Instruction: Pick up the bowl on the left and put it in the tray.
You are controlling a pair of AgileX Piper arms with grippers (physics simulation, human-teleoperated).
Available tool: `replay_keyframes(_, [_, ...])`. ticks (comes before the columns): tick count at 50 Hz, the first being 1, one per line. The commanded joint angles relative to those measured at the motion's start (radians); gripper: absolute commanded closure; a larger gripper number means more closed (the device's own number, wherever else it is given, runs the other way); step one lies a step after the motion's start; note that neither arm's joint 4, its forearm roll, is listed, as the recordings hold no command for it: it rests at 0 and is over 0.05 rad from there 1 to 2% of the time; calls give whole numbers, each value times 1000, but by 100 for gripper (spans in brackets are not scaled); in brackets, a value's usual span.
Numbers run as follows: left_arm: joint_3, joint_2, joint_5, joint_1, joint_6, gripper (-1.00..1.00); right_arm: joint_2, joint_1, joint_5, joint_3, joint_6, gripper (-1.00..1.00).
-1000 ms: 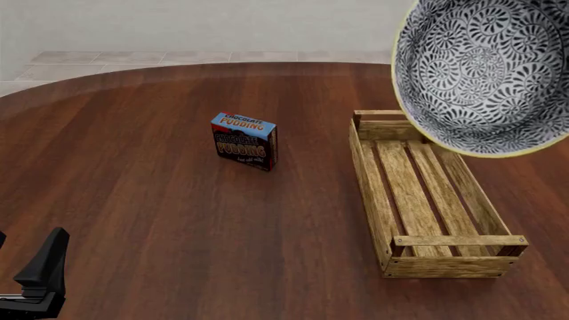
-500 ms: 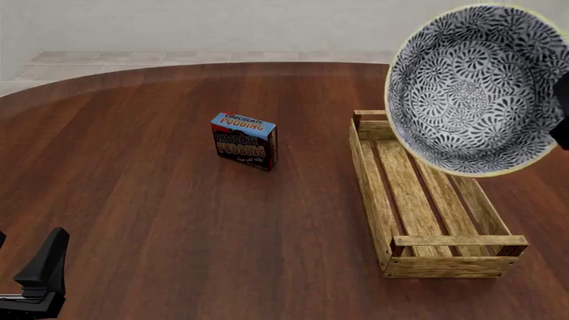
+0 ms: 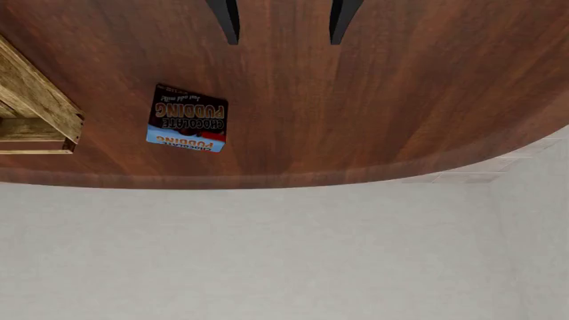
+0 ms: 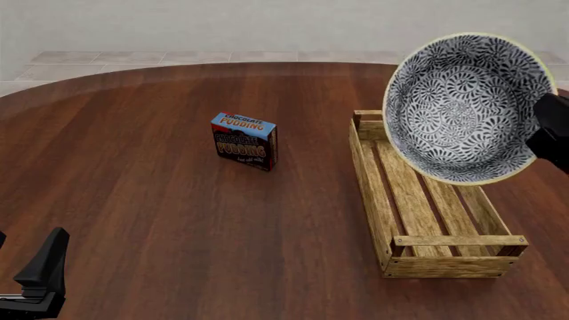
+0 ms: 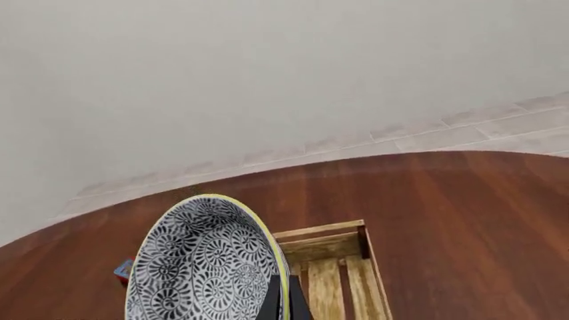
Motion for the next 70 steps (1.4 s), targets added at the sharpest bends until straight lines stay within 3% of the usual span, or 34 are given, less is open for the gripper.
replay_keyframes(1, [0, 0, 0, 0, 0, -100, 60, -16, -24, 29, 70, 100])
replay_keyframes(3, [0, 0, 0, 0, 0, -100, 45, -22, -27, 35, 53, 100])
replay_keyframes(27, [0, 0, 0, 0, 0, -100, 1, -94, 27, 32, 101, 100])
replay_keyframes(38, [0, 0, 0, 0, 0, -100, 19, -103, 13, 50, 113, 100])
replay_keyframes(45, [0, 0, 0, 0, 0, -100, 74, -112, -18, 71, 155, 100])
replay_keyframes(70, [0, 0, 0, 0, 0, -100, 114, -117, -41, 89, 179, 100])
